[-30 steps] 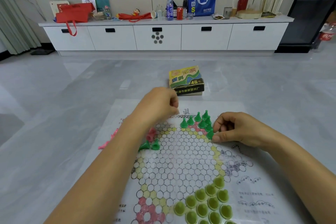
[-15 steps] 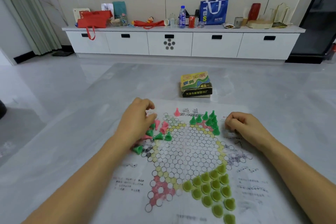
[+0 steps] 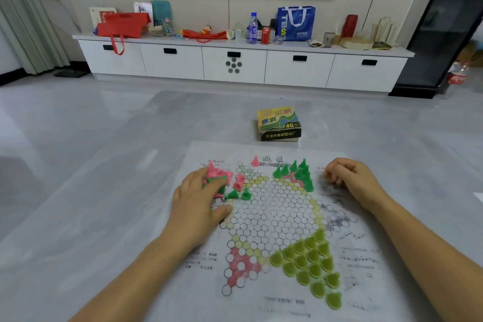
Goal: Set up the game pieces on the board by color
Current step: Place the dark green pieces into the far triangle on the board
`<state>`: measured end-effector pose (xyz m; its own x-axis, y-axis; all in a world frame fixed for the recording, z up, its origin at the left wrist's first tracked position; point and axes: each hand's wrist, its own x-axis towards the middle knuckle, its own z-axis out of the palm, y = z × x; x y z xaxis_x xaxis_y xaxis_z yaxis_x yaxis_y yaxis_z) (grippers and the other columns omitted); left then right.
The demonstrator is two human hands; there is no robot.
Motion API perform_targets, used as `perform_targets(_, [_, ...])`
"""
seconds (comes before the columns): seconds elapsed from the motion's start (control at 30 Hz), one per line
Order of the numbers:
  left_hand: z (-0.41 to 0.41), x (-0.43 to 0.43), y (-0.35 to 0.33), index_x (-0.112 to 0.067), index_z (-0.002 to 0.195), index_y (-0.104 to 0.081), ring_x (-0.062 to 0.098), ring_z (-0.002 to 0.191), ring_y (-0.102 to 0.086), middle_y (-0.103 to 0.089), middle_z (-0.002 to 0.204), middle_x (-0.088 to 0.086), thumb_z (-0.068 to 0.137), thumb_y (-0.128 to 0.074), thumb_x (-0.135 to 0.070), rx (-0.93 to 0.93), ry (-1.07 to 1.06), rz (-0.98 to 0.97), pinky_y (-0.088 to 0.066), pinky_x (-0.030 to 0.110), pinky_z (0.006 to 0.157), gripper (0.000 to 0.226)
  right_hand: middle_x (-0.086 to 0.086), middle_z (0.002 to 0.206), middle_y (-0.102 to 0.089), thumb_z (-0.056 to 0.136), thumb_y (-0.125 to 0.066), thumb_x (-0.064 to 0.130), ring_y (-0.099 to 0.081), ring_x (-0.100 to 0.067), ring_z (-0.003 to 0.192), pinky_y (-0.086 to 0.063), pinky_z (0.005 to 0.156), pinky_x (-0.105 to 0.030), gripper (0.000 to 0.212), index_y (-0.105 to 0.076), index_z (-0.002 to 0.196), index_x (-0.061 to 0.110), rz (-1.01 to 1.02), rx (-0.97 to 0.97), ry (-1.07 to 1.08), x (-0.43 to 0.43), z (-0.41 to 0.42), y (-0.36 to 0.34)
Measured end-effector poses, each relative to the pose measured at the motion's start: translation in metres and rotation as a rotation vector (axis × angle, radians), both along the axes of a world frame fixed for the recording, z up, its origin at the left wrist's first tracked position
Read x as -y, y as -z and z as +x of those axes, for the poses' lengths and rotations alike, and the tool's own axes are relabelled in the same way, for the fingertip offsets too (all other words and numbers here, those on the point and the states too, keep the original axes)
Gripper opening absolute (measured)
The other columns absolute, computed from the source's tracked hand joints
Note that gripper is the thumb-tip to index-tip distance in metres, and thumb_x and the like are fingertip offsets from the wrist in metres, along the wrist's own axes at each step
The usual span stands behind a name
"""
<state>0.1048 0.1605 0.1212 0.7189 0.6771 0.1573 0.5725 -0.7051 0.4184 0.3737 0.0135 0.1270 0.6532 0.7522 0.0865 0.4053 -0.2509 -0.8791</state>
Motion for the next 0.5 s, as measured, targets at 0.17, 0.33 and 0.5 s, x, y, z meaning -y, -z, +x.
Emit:
perform_targets(0.17, [0.013, -0.005, 0.006, -0.038, 0.128, -0.046, 0.020, 0.141, -0.010, -0.019, 0.152, -0.001, 0.084, -0.058, -0.038, 0.129, 0.043, 0.065, -0.006, 0.033, 0.112, 0.045, 0.006, 0.055, -0.056, 0.089, -0.048, 0.003, -0.046, 0.000, 0.048, -0.041, 0.051, -0.009, 0.030, -0.064, 0.066, 0.013, 0.061, -0.066, 0.013, 0.001, 0.002, 0.000])
perform_targets(0.33, [0.024, -0.015, 0.012, -0.028, 0.096, -0.069, 0.023, 0.133, -0.032, -0.046, 0.138, 0.000, 0.074, -0.070, -0.034, 0.152, 0.016, 0.089, -0.015, 0.034, 0.107, 0.023, 0.005, 0.073, -0.063, 0.088, -0.053, 0.011, -0.055, -0.005, 0.061, -0.043, 0.056, -0.009, 0.017, -0.061, 0.077, 0.022, 0.059, 0.143, 0.016, 0.002, -0.016, -0.012])
perform_targets(0.5, [0.028, -0.018, 0.018, -0.028, 0.078, -0.068, 0.025, 0.114, -0.053, -0.064, 0.114, 0.000, 0.064, -0.079, -0.029, 0.148, -0.001, 0.134, -0.019, 0.030, 0.094, 0.017, 0.013, 0.071, -0.064, 0.083, -0.059, 0.032, -0.057, 0.001, 0.067, -0.043, 0.060, -0.012, 0.007, -0.062, 0.079, 0.027, -0.179, 0.264, -0.287, -0.036, -0.070, -0.041])
